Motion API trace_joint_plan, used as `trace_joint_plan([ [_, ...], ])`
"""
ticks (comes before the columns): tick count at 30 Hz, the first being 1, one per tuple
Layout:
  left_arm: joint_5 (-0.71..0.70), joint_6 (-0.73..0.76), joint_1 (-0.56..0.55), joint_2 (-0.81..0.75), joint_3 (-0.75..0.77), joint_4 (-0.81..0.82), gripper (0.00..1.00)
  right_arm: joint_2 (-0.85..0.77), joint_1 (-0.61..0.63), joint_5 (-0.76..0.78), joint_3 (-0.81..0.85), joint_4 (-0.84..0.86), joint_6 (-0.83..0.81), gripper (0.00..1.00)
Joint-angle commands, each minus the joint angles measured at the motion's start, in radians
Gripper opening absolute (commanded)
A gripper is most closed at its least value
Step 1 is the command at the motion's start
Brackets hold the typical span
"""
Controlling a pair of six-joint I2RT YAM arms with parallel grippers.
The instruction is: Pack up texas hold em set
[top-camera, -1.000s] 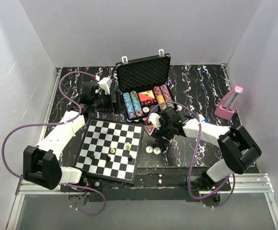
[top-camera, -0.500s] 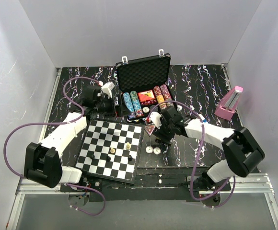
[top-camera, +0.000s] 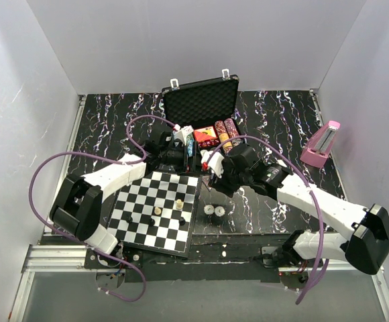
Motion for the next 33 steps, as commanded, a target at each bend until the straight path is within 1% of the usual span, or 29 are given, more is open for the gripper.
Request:
trace_joint_plan([
  [1, 0.091, -0.014, -0.012, -0.002, 0.041, 0.049, 0.74, -0.047, 0.028, -0.018, 0.049, 0.009, 0.017, 0.01],
  [3, 0.1, -0.015, -0.012, 0.001, 0.026, 0.048, 0.65, -0.054, 0.034, -0.023, 0.049, 0.013, 0.019, 0.01],
  [5, 0.11, -0.02, -0.016, 0.008, 0.015, 0.058, 0.59, -0.051, 0.044, -0.023, 0.054, 0.012, 0.019, 0.01],
  [7, 0.114, -0.02, -0.033, 0.018, 0.013, 0.059, 0.57, -0.047, 0.051, -0.021, 0.059, 0.013, 0.02, 0.01],
  [10, 0.11, -0.012, -0.056, 0.031, 0.023, 0.058, 0.51, -0.044, 0.057, -0.014, 0.065, 0.02, 0.019, 0.01],
  [15, 0.108, -0.026, -0.065, 0.056, 0.02, 0.058, 0.47, -0.049, 0.064, 0.002, 0.068, 0.03, 0.014, 0.01],
  [16, 0.113, -0.028, -0.067, 0.059, 0.021, 0.061, 0.44, -0.049, 0.067, 0.006, 0.068, 0.033, 0.013, 0.01],
  [18, 0.129, -0.04, -0.068, 0.065, 0.02, 0.076, 0.28, -0.046, 0.065, 0.016, 0.065, 0.033, 0.011, 0.01],
  [20, 0.145, -0.061, -0.068, 0.068, 0.013, 0.104, 0.05, -0.044, 0.068, 0.029, 0.057, 0.039, 0.013, 0.01],
  [21, 0.148, -0.072, -0.068, 0.07, 0.012, 0.117, 0.0, -0.046, 0.067, 0.049, 0.053, 0.055, 0.02, 0.01],
  [22, 0.149, -0.086, -0.068, 0.068, 0.007, 0.134, 0.0, -0.049, 0.067, 0.09, 0.042, 0.076, 0.039, 0.09],
  [23, 0.151, -0.1, -0.068, 0.065, 0.003, 0.142, 0.0, -0.057, 0.068, 0.132, 0.033, 0.104, 0.056, 0.26],
  [25, 0.118, -0.117, -0.055, 0.047, -0.003, 0.185, 0.0, -0.089, 0.068, 0.213, -0.013, 0.179, 0.076, 0.75],
  [27, 0.042, -0.14, -0.021, 0.007, -0.023, 0.214, 0.0, -0.135, 0.067, 0.275, -0.074, 0.28, 0.086, 0.82],
  [29, -0.043, -0.167, 0.033, -0.034, -0.048, 0.245, 0.0, -0.185, 0.065, 0.339, -0.131, 0.386, 0.112, 0.84],
  [30, -0.118, -0.17, 0.053, -0.05, -0.045, 0.239, 0.0, -0.204, 0.065, 0.374, -0.157, 0.426, 0.134, 0.85],
  [32, -0.206, -0.17, 0.083, -0.053, -0.017, 0.21, 0.0, -0.231, 0.064, 0.455, -0.193, 0.469, 0.163, 0.85],
  [33, -0.252, -0.155, 0.087, -0.035, 0.015, 0.167, 0.0, -0.239, 0.064, 0.51, -0.202, 0.483, 0.178, 0.82],
])
